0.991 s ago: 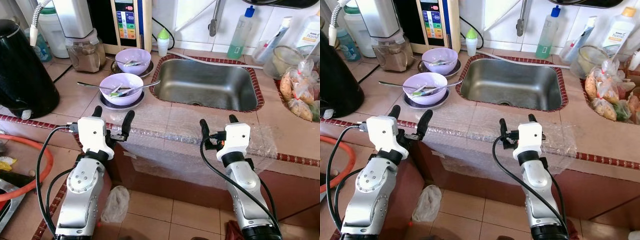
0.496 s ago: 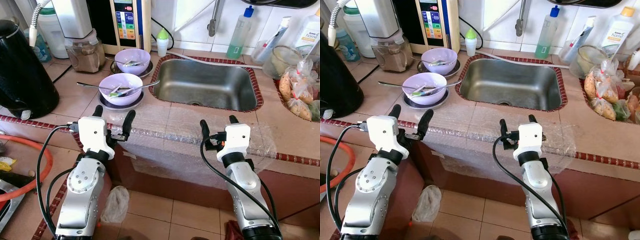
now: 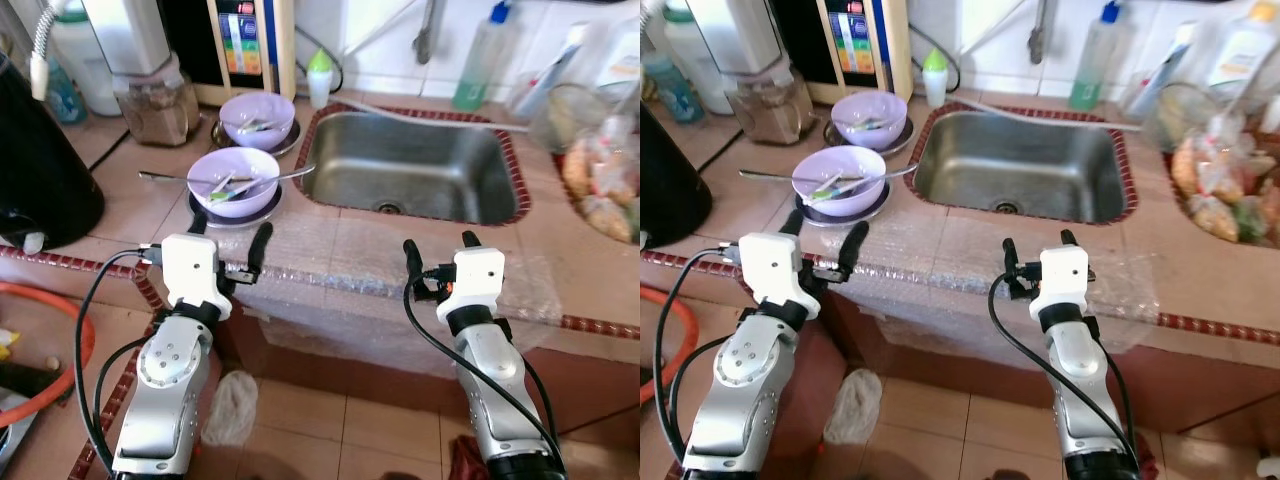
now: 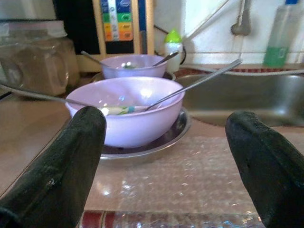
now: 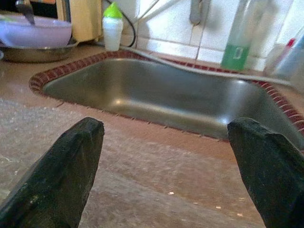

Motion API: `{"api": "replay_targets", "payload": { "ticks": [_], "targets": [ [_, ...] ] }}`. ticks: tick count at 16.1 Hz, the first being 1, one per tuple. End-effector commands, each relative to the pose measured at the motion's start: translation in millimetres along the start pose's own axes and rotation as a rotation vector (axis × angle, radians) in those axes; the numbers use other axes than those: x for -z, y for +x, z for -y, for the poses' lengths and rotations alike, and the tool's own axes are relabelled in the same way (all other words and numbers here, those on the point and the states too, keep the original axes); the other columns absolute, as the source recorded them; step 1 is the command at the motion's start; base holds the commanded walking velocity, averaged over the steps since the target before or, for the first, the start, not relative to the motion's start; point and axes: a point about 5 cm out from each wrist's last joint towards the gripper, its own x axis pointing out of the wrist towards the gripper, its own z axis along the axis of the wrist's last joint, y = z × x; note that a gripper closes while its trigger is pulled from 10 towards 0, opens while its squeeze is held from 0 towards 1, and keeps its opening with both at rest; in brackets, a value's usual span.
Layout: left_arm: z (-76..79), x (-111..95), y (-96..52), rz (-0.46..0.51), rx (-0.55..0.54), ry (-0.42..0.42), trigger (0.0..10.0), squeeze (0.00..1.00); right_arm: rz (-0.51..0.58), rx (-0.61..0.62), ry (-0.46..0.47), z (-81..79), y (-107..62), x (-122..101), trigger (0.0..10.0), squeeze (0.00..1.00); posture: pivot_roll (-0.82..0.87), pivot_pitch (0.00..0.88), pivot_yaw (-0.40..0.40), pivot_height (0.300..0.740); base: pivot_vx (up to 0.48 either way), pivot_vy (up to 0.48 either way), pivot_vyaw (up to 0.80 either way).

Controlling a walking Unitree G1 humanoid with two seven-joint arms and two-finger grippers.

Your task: Kitchen organization

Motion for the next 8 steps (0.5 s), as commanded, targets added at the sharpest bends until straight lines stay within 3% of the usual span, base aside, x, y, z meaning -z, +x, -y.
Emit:
{"api": "replay_targets", "payload": {
  "ticks": [1, 8],
  "targets": [
    [-1.6, -1.1, -0.5, 0.002, -0.008, 0.017, 10.0, 0.00, 0.010, 0.005, 0.006, 0.5, 0.5, -3.5, 10.0, 0.00, -0.01, 0.016, 0.031, 0.740, 0.000, 0.000, 0.00],
    [0.6, -6.3, 3.9, 0.020, 0.005, 0.056, 10.0, 0.00, 0.015, 0.012, 0.007, 1.1, 2.1, -4.6, 10.0, 0.00, -0.01, 0.021, 0.036, 0.740, 0.000, 0.000, 0.00]
  ]
}}
